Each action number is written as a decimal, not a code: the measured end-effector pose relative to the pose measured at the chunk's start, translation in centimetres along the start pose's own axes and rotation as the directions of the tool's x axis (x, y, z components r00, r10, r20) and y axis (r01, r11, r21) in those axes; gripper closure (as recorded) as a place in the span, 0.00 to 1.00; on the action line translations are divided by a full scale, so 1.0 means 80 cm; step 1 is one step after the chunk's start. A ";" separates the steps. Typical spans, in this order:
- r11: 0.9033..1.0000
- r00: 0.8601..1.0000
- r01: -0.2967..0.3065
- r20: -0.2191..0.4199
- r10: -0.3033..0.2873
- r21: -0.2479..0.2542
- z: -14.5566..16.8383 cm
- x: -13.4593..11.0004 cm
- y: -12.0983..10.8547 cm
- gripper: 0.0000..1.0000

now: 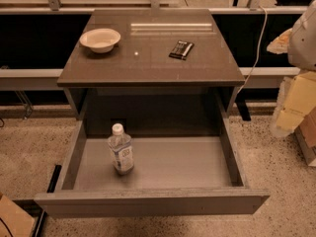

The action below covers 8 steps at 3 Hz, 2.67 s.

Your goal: Pick blue plastic bottle from top drawer and place on counter

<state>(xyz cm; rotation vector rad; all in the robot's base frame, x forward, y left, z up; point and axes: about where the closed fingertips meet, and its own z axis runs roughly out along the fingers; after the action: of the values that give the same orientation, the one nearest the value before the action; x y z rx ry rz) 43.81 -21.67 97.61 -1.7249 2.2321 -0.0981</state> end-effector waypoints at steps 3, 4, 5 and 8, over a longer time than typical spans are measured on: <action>0.998 0.991 0.044 0.128 -0.038 -0.049 0.046 -0.031 -0.003 0.00; 1.000 0.988 0.011 0.153 -0.008 -0.018 0.062 -0.045 -0.013 0.00; 1.000 0.993 0.007 0.119 -0.004 -0.020 0.064 -0.040 -0.013 0.00; 0.989 0.931 0.026 0.365 0.029 -0.146 0.190 -0.130 0.020 0.00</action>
Offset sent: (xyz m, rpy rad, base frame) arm 0.0217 0.0293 -0.0343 0.1267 0.0153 0.1014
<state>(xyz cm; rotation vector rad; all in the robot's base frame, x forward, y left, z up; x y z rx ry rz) 49.01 -9.22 84.98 -1.6519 2.0036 0.3714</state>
